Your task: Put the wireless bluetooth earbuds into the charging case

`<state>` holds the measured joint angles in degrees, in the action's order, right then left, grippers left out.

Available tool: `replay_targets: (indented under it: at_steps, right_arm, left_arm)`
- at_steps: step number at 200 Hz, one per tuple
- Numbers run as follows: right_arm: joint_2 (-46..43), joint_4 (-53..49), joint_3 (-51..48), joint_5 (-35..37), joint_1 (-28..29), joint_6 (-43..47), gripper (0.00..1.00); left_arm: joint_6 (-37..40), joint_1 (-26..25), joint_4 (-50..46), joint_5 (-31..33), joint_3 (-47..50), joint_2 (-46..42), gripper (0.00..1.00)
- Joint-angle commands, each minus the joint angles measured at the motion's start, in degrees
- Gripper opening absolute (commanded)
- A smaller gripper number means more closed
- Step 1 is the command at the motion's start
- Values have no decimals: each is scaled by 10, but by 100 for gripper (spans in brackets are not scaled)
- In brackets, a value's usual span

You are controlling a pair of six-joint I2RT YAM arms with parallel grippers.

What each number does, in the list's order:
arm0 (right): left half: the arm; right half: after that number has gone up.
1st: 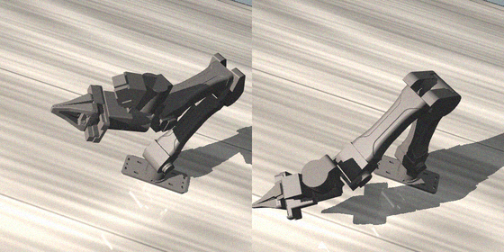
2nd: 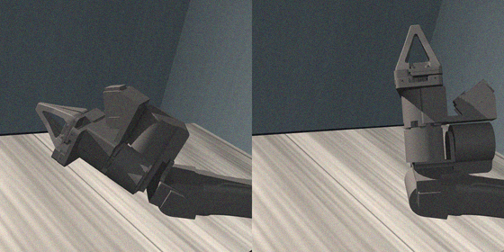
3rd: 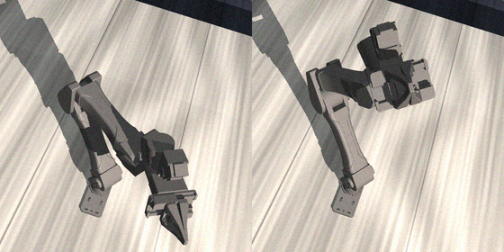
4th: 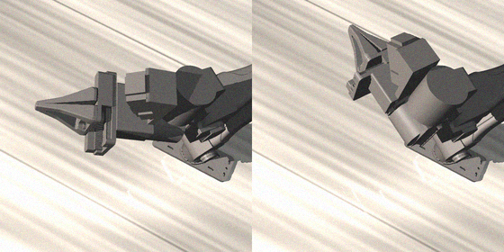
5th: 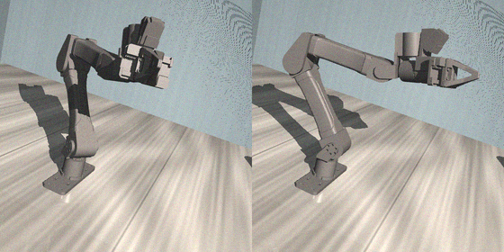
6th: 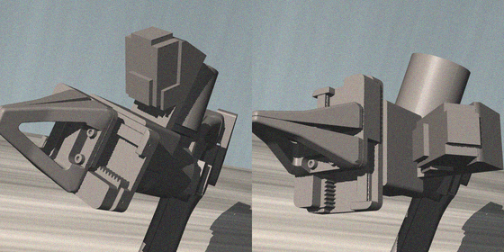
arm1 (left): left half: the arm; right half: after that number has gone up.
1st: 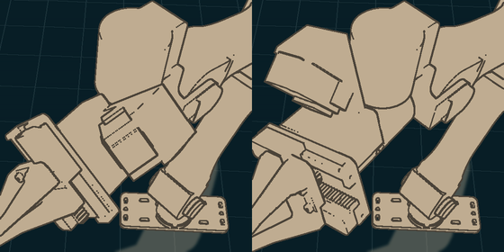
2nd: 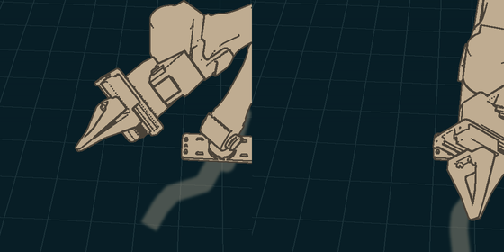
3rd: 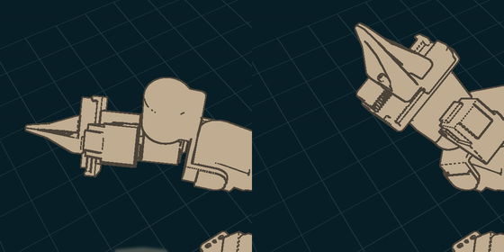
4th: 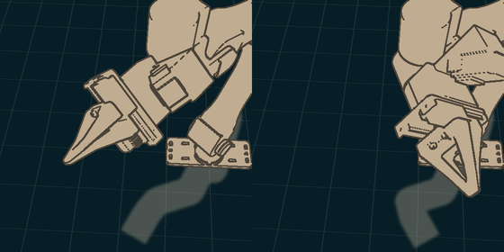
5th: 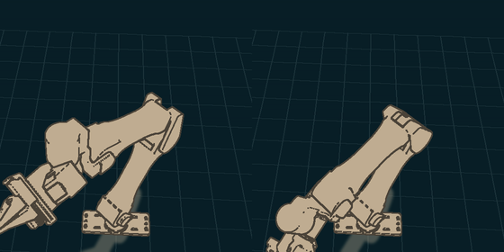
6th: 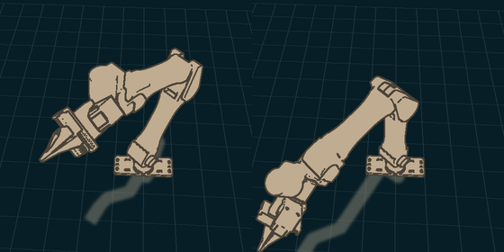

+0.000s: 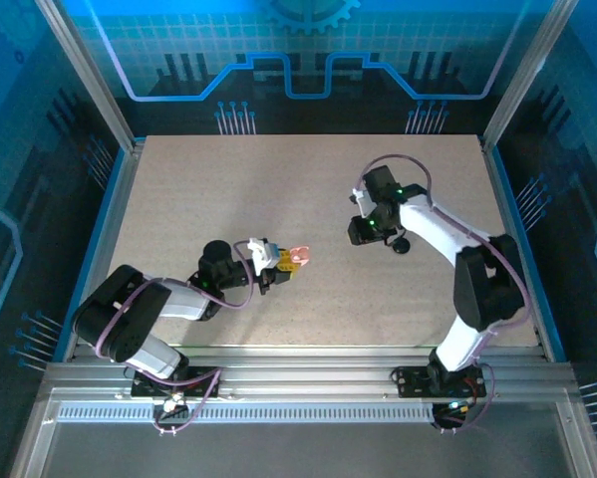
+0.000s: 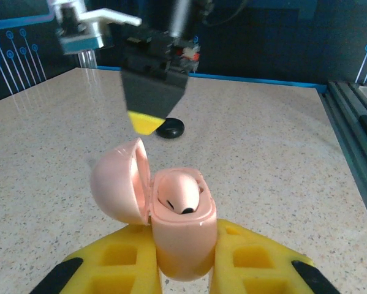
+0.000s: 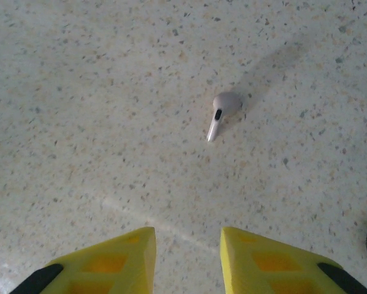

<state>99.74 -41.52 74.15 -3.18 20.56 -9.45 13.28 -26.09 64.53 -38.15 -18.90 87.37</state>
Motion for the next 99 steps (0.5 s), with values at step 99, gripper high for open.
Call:
replay_targets:
  at_steps: [99]
  right_arm:
    - [187, -70, 166, 12, -24, -51, 35]
  left_arm:
    - [82, -15, -74, 15, -9, -38, 16]
